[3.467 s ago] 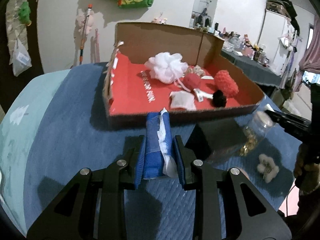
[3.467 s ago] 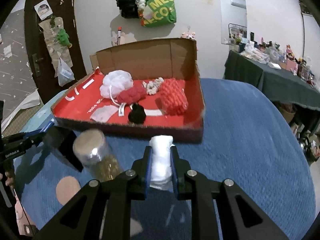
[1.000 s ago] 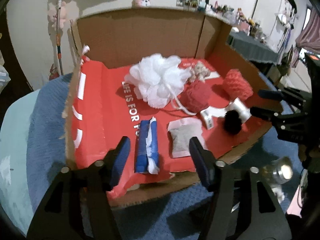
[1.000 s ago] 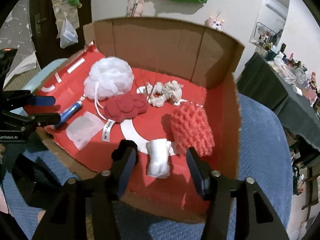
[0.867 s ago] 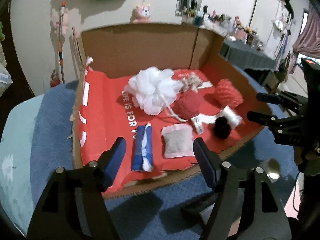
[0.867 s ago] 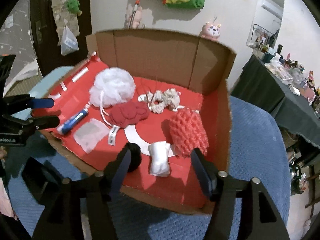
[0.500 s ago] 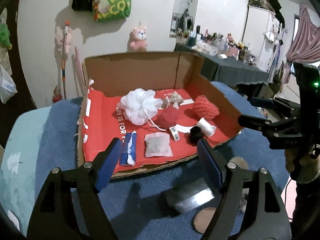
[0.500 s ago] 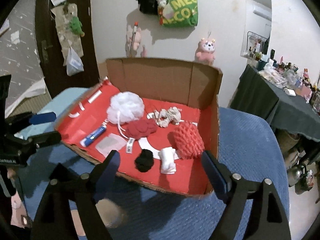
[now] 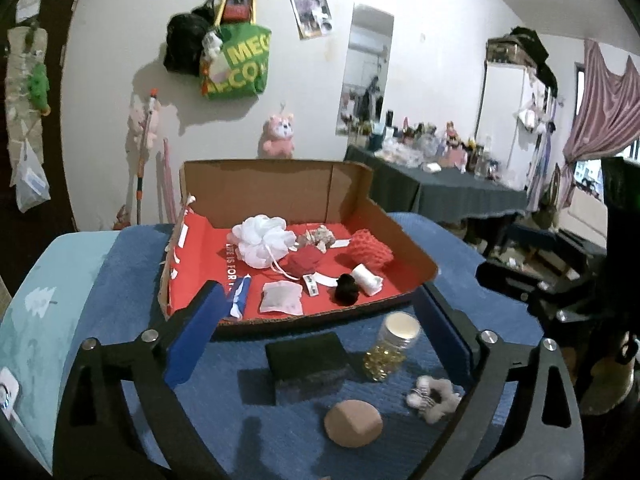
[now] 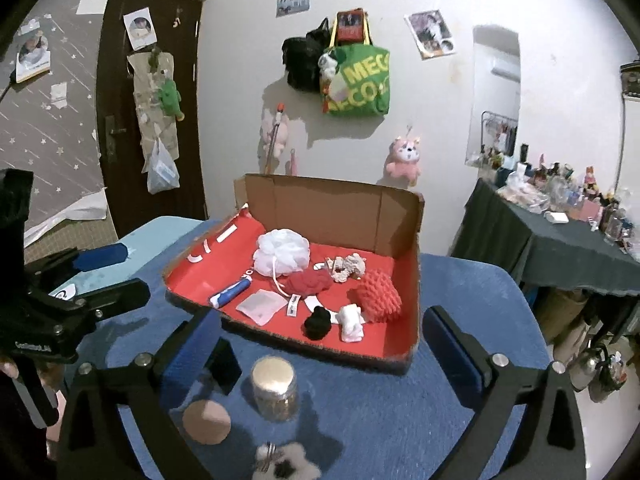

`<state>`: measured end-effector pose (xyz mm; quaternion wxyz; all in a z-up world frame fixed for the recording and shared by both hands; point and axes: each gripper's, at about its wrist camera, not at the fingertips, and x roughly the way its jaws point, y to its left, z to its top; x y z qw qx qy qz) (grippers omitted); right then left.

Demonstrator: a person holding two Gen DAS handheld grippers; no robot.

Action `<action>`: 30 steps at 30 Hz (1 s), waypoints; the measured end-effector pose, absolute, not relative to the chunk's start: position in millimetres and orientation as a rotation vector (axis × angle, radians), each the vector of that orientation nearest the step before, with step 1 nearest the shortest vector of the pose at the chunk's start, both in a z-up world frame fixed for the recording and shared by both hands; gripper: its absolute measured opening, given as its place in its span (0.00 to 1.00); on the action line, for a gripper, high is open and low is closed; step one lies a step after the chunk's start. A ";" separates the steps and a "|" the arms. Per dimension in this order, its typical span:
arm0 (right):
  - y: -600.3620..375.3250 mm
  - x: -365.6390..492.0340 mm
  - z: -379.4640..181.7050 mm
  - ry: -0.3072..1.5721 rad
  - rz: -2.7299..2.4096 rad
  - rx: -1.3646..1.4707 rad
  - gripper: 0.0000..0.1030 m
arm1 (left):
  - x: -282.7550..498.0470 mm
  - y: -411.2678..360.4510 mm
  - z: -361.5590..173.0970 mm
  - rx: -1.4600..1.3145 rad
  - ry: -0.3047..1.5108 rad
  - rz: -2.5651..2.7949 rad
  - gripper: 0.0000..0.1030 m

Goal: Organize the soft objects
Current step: 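Withdraw both tools from the box toward the sponge and bunny plush, then grasp the tan round sponge with the left tool while the right tool grasps the white bunny plush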

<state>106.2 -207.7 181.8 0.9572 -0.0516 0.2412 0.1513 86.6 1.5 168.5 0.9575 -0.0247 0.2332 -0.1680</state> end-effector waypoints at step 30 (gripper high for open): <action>-220.8 27.2 72.6 0.474 0.142 -0.016 1.00 | 20.2 -15.5 68.4 -0.065 0.504 -0.243 0.97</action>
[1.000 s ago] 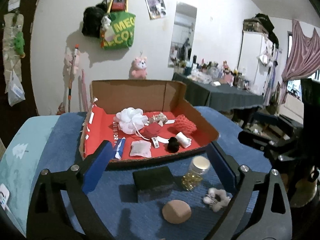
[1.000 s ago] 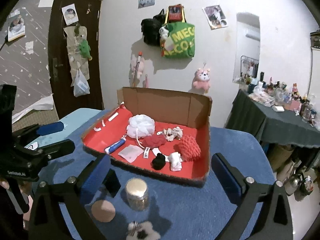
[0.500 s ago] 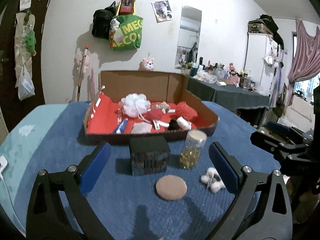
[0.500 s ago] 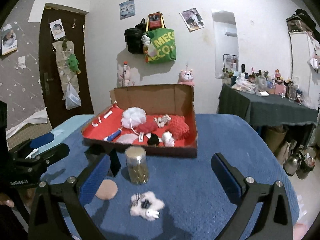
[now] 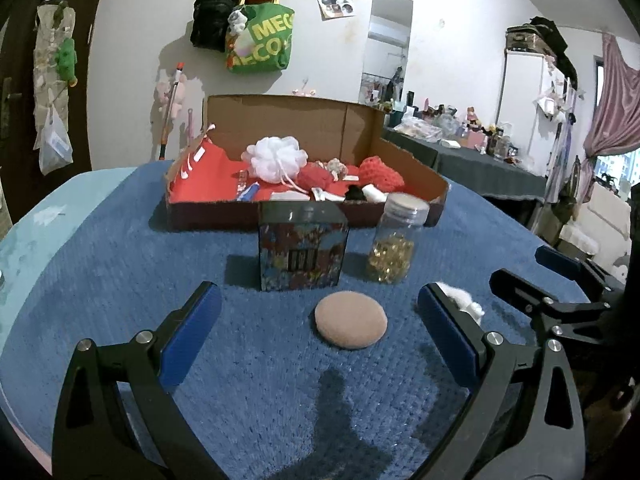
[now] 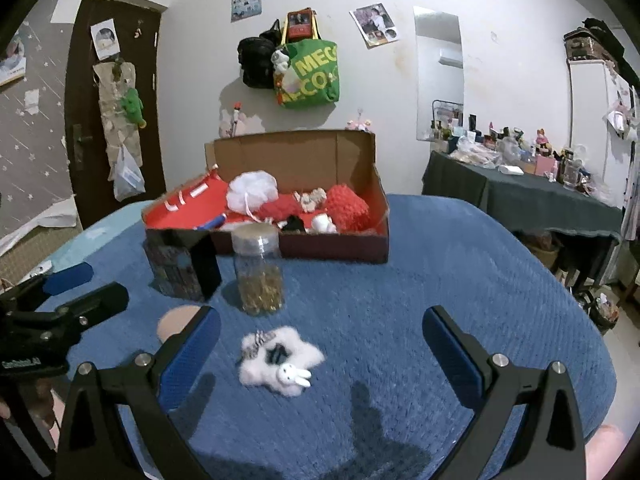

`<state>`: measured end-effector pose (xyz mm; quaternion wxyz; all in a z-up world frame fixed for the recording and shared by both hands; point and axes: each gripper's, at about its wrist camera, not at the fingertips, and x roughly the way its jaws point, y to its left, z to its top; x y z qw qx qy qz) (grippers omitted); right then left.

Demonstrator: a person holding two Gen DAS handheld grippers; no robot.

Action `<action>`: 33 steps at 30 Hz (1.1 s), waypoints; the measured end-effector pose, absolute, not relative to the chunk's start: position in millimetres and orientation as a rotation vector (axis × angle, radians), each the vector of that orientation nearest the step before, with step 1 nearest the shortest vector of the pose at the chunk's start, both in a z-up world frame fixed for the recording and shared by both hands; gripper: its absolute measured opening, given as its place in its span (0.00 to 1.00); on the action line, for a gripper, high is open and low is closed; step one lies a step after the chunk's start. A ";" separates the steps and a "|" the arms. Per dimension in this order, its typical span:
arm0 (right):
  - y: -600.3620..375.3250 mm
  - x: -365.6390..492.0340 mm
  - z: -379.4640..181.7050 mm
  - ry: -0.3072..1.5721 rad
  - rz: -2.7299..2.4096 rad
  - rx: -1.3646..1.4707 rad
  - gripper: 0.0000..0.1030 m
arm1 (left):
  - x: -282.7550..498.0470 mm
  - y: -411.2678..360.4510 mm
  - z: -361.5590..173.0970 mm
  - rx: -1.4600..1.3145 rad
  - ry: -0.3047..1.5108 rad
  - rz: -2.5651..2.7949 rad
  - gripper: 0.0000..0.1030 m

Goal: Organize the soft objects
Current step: 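Grasp the tan round sponge with the left tool while the right tool grasps the white bunny plush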

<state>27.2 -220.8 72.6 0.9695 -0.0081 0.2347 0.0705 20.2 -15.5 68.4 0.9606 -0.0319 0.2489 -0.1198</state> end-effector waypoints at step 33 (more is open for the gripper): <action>-217.3 43.7 33.4 0.580 0.157 -0.009 1.00 | 32.3 -18.5 37.4 -0.050 0.606 -0.227 0.97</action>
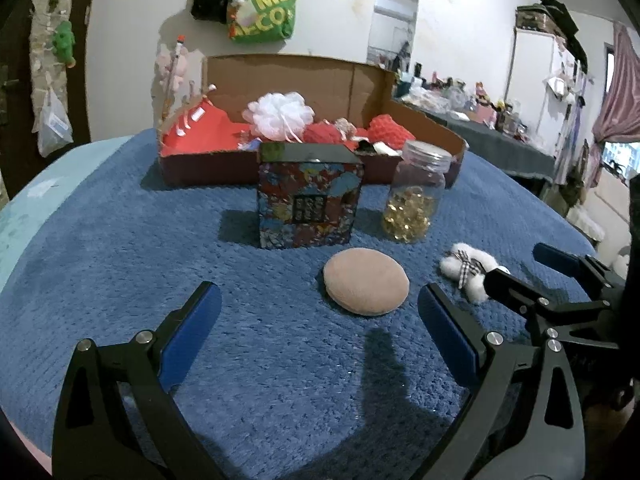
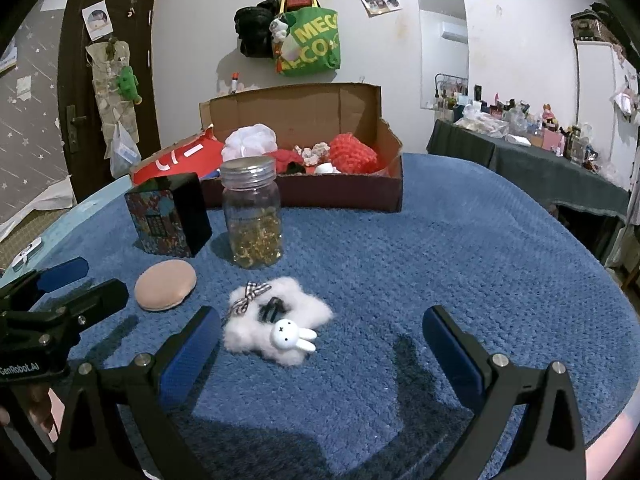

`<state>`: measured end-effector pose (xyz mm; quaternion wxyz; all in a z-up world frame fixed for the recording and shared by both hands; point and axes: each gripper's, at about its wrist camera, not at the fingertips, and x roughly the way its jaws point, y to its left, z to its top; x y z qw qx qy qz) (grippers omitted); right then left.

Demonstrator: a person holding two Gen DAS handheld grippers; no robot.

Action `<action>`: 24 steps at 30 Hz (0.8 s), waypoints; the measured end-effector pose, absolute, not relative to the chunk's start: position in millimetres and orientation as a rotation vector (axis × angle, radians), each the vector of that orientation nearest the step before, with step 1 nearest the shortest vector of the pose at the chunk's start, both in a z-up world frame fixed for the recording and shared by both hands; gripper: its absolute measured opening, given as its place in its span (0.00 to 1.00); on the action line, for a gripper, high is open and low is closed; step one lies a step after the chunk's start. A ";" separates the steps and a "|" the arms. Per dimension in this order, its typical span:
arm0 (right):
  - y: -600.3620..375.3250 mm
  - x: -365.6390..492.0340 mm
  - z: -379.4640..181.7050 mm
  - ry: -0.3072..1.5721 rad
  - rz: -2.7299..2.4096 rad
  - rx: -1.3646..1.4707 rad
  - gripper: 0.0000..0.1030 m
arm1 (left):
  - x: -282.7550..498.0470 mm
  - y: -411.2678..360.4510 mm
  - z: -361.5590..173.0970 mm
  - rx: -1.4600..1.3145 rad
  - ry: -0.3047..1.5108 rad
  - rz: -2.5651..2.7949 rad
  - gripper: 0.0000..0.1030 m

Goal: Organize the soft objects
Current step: 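Grasp the tan round sponge with the left tool while the right tool grasps the white bunny plush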

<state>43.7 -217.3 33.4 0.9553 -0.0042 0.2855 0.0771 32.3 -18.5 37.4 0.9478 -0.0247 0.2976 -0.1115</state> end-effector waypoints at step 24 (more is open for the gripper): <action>-208.6 72.8 26.6 0.724 0.371 -0.073 0.55 | 81.0 -46.9 27.2 0.081 0.774 -0.442 0.49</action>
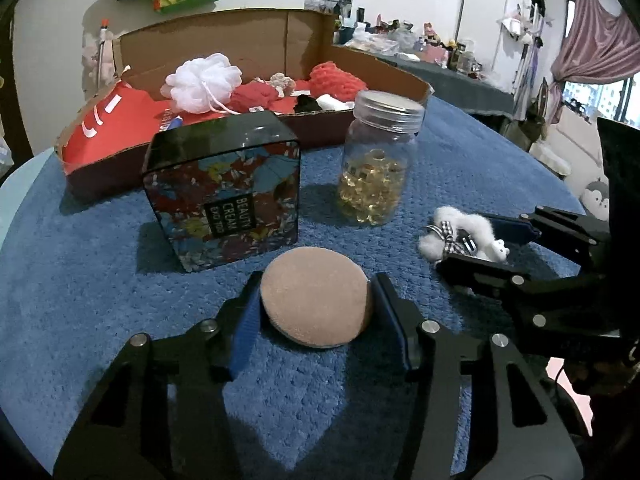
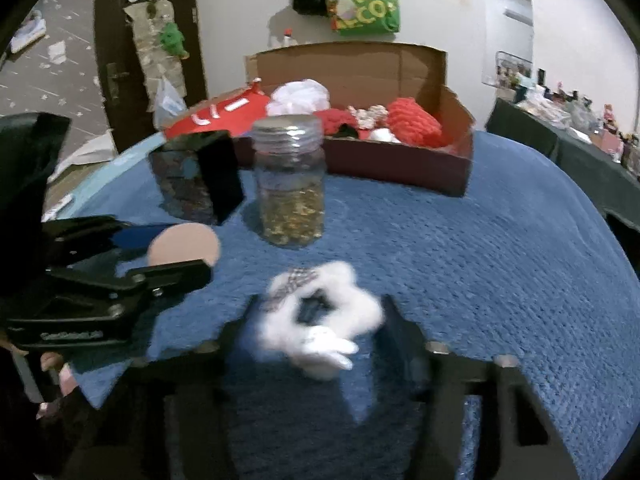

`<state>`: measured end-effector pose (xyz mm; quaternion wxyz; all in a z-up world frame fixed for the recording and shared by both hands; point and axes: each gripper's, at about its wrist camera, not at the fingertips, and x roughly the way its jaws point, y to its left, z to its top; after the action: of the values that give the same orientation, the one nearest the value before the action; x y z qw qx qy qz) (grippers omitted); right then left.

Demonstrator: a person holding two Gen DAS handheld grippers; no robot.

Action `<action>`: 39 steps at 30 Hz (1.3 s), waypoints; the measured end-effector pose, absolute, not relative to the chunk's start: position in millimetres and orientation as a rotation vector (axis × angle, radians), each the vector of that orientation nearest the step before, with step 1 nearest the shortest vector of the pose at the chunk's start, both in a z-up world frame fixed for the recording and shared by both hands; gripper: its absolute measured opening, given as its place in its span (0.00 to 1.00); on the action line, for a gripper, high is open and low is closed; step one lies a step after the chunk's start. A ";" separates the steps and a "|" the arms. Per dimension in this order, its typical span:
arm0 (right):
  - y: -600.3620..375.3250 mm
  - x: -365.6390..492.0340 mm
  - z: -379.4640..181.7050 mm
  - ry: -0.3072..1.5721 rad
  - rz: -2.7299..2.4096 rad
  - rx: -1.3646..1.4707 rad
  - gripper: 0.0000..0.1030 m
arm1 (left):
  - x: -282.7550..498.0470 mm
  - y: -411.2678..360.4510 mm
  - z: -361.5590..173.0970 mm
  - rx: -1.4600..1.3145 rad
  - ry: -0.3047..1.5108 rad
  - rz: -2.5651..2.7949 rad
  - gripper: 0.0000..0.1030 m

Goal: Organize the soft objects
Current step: 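Grasp the tan round sponge with the left tool while the right tool grasps the white bunny plush, then lift the sponge with the left tool while the right tool lifts the bunny plush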

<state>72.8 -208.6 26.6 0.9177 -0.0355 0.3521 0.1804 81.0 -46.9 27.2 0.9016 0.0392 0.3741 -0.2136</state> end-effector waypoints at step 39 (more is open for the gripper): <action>-195.0 78.6 26.8 0.715 0.388 -0.106 0.83 | 67.7 -32.9 23.7 0.063 0.761 -0.448 0.71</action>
<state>78.6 -195.0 26.8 0.9170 -0.0513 0.3477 0.1888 67.7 -32.9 23.7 0.9036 0.0303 0.3682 -0.2169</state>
